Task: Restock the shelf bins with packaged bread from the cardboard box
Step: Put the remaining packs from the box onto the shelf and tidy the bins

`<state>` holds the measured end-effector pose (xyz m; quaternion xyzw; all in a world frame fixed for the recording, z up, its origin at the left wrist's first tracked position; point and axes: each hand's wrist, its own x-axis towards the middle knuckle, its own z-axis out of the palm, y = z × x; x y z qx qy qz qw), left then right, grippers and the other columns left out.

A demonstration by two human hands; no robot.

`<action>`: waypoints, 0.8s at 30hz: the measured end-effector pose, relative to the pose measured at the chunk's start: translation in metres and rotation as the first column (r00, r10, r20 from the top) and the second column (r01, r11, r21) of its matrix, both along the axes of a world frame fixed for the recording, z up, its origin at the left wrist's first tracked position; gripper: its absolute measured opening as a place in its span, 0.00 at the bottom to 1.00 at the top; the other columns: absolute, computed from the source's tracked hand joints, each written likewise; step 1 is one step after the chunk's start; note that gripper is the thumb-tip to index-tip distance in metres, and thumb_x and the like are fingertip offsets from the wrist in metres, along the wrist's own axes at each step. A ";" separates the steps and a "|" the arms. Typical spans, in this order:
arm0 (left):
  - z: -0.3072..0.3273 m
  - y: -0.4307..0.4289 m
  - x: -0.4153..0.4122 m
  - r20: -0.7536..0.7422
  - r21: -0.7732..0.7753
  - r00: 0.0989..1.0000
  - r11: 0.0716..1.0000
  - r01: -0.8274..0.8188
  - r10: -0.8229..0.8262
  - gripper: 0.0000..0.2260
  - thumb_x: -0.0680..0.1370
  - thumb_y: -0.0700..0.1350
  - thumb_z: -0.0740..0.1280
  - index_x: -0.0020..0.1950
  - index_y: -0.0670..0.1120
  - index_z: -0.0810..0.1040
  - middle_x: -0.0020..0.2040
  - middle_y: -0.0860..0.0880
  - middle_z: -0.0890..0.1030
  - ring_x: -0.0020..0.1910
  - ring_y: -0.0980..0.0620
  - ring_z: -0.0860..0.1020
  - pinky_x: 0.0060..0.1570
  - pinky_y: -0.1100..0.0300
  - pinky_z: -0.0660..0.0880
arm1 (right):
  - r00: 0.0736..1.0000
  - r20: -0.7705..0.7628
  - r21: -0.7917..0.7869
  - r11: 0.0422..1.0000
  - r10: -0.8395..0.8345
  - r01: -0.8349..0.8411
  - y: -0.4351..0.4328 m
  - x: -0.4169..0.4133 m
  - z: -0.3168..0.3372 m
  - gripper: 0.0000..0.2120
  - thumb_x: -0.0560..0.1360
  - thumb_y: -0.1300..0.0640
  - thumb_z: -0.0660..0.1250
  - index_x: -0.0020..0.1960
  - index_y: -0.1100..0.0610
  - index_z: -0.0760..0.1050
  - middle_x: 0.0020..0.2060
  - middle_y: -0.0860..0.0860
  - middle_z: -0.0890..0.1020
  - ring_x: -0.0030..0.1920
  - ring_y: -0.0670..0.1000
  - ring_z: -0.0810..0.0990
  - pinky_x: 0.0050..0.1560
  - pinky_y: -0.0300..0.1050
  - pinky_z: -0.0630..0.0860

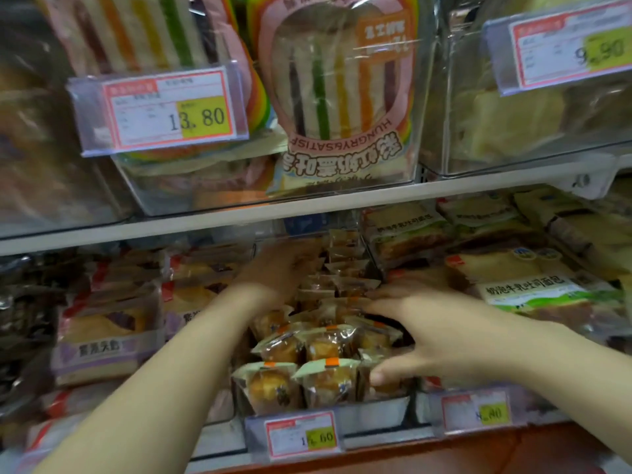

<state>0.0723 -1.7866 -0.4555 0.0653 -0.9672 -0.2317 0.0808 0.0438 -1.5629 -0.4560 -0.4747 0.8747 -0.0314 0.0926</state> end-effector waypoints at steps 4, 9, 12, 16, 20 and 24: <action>-0.001 0.019 0.050 0.161 0.028 0.987 1.000 -0.002 -0.003 0.14 0.81 0.54 0.59 0.63 0.54 0.75 0.58 0.57 0.77 0.54 0.55 0.77 0.49 0.62 0.74 | 0.964 -0.260 0.035 0.998 0.054 -0.047 -0.007 0.012 -0.014 0.29 0.77 0.47 0.63 0.75 0.44 0.57 0.71 0.45 0.64 0.68 0.51 0.66 0.60 0.47 0.73; -0.015 0.026 0.064 0.137 -0.065 0.987 0.993 0.094 -0.084 0.15 0.80 0.55 0.61 0.65 0.53 0.75 0.60 0.53 0.79 0.56 0.56 0.77 0.56 0.56 0.75 | 0.956 -0.292 -0.035 0.999 -0.013 0.003 -0.010 0.015 -0.018 0.26 0.77 0.49 0.63 0.73 0.42 0.60 0.71 0.44 0.63 0.67 0.52 0.68 0.59 0.50 0.74; -0.016 0.028 0.060 0.092 -0.127 0.995 0.991 0.046 -0.035 0.13 0.80 0.53 0.61 0.63 0.52 0.76 0.56 0.51 0.81 0.52 0.54 0.78 0.53 0.54 0.76 | 0.959 -0.278 0.042 0.997 -0.057 0.071 0.000 0.020 -0.013 0.31 0.74 0.41 0.64 0.74 0.43 0.58 0.73 0.44 0.61 0.70 0.51 0.65 0.69 0.54 0.65; -0.017 0.036 0.037 0.084 -0.232 0.995 0.972 -0.031 0.052 0.11 0.80 0.48 0.61 0.61 0.49 0.76 0.48 0.50 0.78 0.48 0.52 0.77 0.50 0.55 0.77 | 0.935 -0.347 0.082 0.991 -0.070 0.104 0.014 0.030 -0.011 0.30 0.75 0.40 0.62 0.75 0.43 0.58 0.72 0.43 0.64 0.73 0.48 0.59 0.75 0.55 0.42; -0.021 0.044 0.009 0.159 -0.386 0.985 0.923 0.000 0.067 0.14 0.79 0.45 0.62 0.64 0.51 0.75 0.57 0.48 0.77 0.55 0.48 0.76 0.61 0.50 0.73 | 0.918 -0.395 -0.054 0.998 -0.037 0.017 0.010 0.032 -0.027 0.25 0.67 0.49 0.75 0.63 0.45 0.75 0.60 0.44 0.79 0.65 0.52 0.73 0.68 0.63 0.60; -0.018 0.047 -0.008 0.233 -0.464 0.971 0.884 0.059 0.057 0.15 0.79 0.45 0.63 0.66 0.52 0.75 0.62 0.47 0.77 0.56 0.46 0.77 0.57 0.52 0.75 | 0.858 -0.511 -0.208 0.975 -0.045 -0.072 0.012 0.022 -0.052 0.28 0.45 0.53 0.85 0.45 0.45 0.83 0.42 0.44 0.85 0.45 0.53 0.84 0.47 0.62 0.78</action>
